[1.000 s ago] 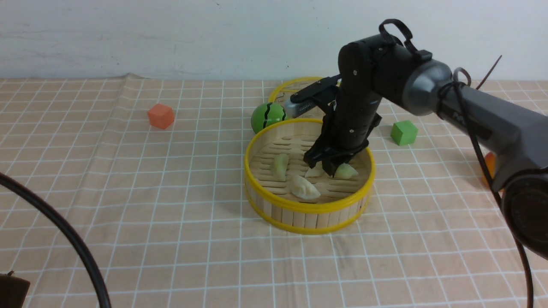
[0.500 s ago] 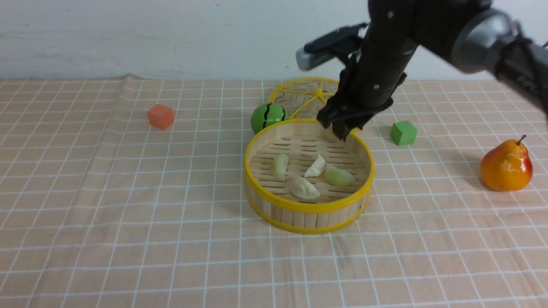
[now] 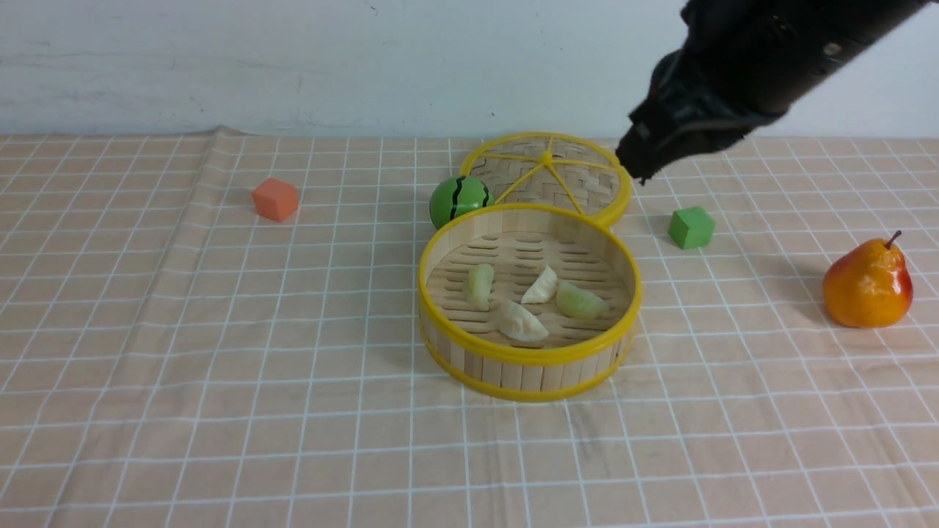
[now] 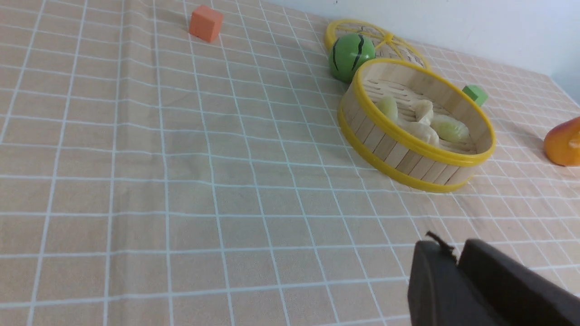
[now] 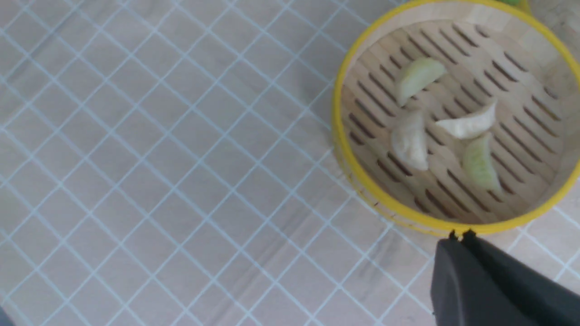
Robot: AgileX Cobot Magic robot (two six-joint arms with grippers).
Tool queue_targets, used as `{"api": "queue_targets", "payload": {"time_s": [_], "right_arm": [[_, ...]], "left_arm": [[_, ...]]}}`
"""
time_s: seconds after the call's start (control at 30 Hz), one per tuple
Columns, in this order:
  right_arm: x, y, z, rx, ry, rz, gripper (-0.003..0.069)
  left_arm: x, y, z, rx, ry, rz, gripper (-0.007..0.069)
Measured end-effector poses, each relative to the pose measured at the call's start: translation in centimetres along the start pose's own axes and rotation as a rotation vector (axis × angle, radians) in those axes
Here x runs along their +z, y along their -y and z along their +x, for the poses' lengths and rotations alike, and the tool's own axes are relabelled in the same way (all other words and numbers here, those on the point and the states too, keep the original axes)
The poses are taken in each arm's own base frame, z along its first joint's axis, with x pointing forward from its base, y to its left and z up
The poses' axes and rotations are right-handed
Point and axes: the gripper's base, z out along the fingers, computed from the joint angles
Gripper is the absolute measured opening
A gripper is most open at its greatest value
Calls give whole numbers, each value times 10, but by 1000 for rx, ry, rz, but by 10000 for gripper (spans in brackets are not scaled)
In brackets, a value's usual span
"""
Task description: Put the dumplings into the steamer on the table with the brown tablecloth.
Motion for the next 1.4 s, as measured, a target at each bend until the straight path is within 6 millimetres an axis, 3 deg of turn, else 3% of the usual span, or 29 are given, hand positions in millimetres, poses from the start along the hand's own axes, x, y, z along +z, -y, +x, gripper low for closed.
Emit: {"api": "queue_targets", "payload": {"time_s": [0.3,0.57,0.77,1.17,1.3,1.4], "right_arm": [[-50,-43,63,-173,447,-58,-7],[-78,-58,115,-171,791,19,-3],[-86,-65,131,-137,859,-5,0],[-100,-64,132,-46,957,14,10],[-97,-62,135,-12,958,14,10],[-85,-54,150,46,944,77,-4]], "left_arm": [[0,0,0,-2,3,0,74],[0,0,0,-1,3,0,74],[0,0,0,-1,3,0,77],[0,0,0,-1,3,-1,90],[0,0,0,-1,3,-1,92],[0,0,0,-1,3,-1,94]]}}
